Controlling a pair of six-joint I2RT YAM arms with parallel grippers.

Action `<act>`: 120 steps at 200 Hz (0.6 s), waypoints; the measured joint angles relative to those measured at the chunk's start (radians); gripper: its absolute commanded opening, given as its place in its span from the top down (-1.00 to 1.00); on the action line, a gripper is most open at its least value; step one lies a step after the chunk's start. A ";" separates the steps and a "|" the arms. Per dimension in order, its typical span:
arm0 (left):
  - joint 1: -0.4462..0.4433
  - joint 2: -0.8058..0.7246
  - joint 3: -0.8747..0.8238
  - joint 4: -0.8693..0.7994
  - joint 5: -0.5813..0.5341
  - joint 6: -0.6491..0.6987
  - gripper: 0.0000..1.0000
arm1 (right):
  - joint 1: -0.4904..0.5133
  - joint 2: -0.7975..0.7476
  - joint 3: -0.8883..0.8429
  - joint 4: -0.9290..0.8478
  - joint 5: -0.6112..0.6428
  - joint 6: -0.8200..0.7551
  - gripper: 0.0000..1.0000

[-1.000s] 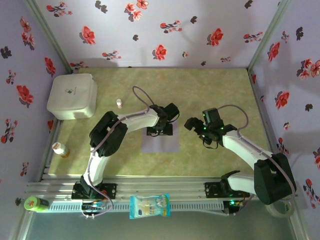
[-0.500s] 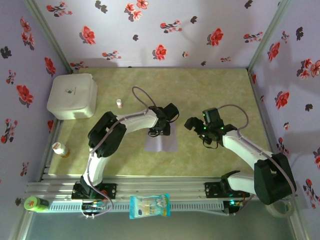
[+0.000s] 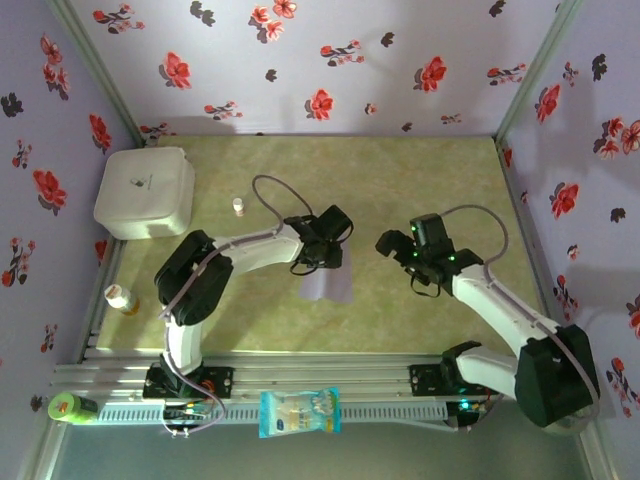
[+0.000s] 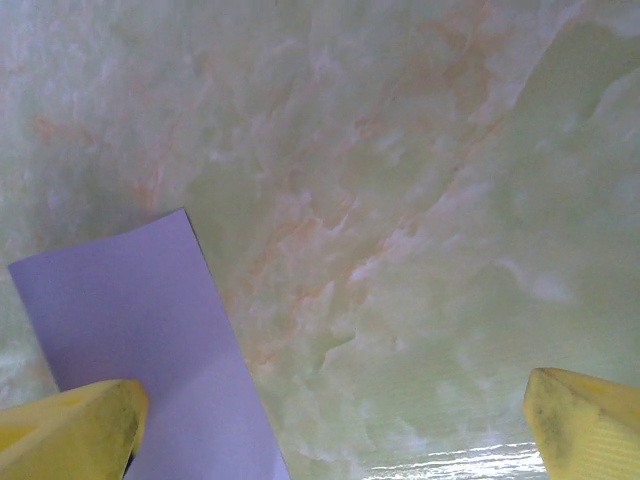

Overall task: Fold a paper plane with a square sheet of paper (pick it up from the middle)
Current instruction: First fold the square sheet of paper in half at the center of the table.

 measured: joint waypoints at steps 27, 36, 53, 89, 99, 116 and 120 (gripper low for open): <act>0.012 -0.050 -0.010 0.079 0.101 0.007 0.33 | -0.003 -0.033 0.005 -0.024 0.037 -0.021 -0.99; 0.019 -0.061 -0.016 0.114 0.153 0.007 0.34 | -0.007 -0.042 0.005 -0.026 0.043 -0.028 -0.99; 0.037 -0.075 -0.035 0.187 0.254 0.002 0.34 | -0.023 -0.059 0.005 -0.026 0.048 -0.035 -0.99; 0.079 -0.085 -0.137 0.370 0.433 -0.063 0.33 | -0.056 -0.113 0.000 -0.009 0.032 -0.051 -0.99; 0.089 -0.085 -0.167 0.408 0.462 -0.083 0.33 | -0.059 -0.119 -0.003 0.006 0.018 -0.053 -0.99; 0.105 -0.085 -0.213 0.463 0.500 -0.122 0.33 | -0.059 -0.120 -0.012 0.040 -0.021 -0.052 -0.99; 0.108 -0.085 -0.222 0.473 0.507 -0.127 0.33 | -0.059 -0.120 -0.016 0.050 -0.030 -0.052 -0.99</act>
